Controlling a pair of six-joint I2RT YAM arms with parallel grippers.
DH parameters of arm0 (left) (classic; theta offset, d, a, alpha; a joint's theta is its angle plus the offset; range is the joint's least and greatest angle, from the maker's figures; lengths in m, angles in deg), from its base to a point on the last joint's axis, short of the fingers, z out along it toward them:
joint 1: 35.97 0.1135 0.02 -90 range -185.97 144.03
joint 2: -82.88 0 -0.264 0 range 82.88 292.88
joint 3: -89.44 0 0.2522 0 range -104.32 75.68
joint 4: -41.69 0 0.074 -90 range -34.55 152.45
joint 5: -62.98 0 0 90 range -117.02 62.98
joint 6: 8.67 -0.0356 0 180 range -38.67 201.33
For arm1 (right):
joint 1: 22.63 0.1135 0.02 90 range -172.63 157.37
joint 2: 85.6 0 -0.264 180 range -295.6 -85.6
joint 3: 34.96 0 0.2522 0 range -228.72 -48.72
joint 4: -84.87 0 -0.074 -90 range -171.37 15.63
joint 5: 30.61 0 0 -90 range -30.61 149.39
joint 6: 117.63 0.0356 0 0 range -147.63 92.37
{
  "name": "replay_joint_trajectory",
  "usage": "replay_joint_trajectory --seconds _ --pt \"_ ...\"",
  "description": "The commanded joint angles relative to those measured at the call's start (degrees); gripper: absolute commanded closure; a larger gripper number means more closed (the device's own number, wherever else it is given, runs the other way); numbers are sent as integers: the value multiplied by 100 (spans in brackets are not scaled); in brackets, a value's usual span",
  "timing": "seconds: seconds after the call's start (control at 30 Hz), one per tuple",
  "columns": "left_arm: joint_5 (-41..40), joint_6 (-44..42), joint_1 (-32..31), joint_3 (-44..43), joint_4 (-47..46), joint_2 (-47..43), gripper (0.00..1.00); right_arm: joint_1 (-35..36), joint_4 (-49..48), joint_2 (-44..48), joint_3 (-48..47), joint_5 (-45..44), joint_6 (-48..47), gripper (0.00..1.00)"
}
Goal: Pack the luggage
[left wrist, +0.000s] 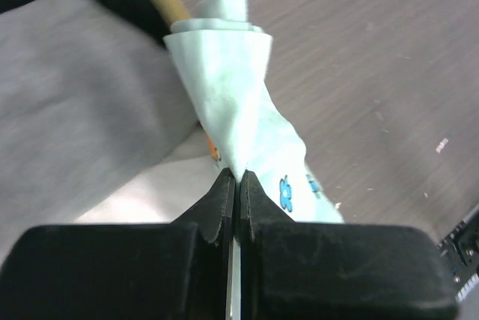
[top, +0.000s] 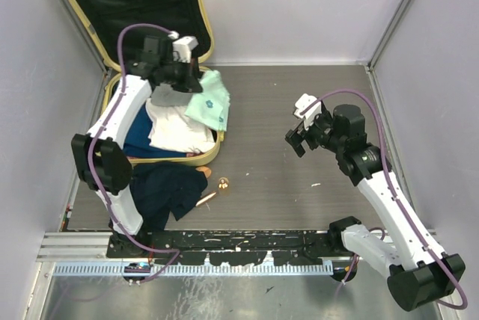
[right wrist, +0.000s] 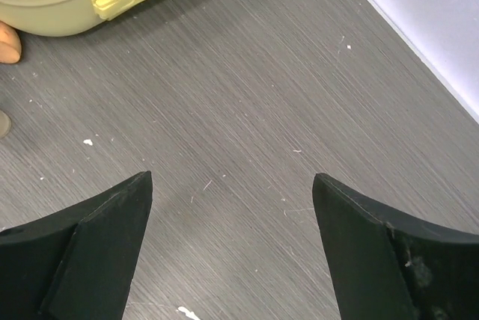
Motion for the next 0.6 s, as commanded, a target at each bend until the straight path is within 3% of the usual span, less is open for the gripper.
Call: replay_joint_trajectory --seconds 0.0,0.3,0.57 --pt "-64 -12 754 341 -121 -561 100 2 -453 -138 -156 160 191 8" --pt "-472 -192 2381 1427 -488 -1012 100 11 -645 -862 -453 452 641 10" --pt "-1110 -663 2838 1817 -632 -738 99 162 -956 -1853 -781 834 1107 12"
